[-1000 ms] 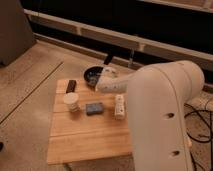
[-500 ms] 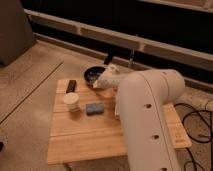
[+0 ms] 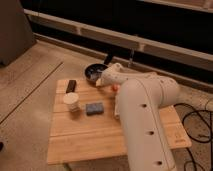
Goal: Push the ceramic bowl across the table
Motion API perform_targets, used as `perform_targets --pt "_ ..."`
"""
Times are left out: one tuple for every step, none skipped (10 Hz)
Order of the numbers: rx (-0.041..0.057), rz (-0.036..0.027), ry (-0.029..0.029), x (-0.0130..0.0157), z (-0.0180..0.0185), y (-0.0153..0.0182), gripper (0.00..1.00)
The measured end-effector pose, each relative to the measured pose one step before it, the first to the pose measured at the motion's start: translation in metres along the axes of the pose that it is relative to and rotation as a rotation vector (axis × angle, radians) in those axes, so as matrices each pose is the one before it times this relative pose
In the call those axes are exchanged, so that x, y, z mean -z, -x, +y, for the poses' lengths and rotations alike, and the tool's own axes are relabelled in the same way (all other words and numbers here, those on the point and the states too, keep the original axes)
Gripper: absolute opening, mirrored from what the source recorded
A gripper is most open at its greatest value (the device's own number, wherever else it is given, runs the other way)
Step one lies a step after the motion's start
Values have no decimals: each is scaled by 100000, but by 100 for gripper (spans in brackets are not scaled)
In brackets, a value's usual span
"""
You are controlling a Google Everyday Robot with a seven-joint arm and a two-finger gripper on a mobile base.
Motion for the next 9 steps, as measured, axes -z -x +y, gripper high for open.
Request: perform_targets --pt "2594 -710 -1091 -5 -165 1192 65" --pt "3007 -765 -1209 -28 -182 1201 65" --pt "2082 -493 -664 -14 -113 880 65" --pt "237 -153 103 17 -21 351 65" --pt "-1450 1842 977 260 331 -247 65" --pt "-2492 4329 1446 584 754 -962 65" --pt "-1086 2097 446 161 292 -552 65" --pt "-161 21 46 116 38 47 65" --pt "33 26 -34 -15 -7 -19 65"
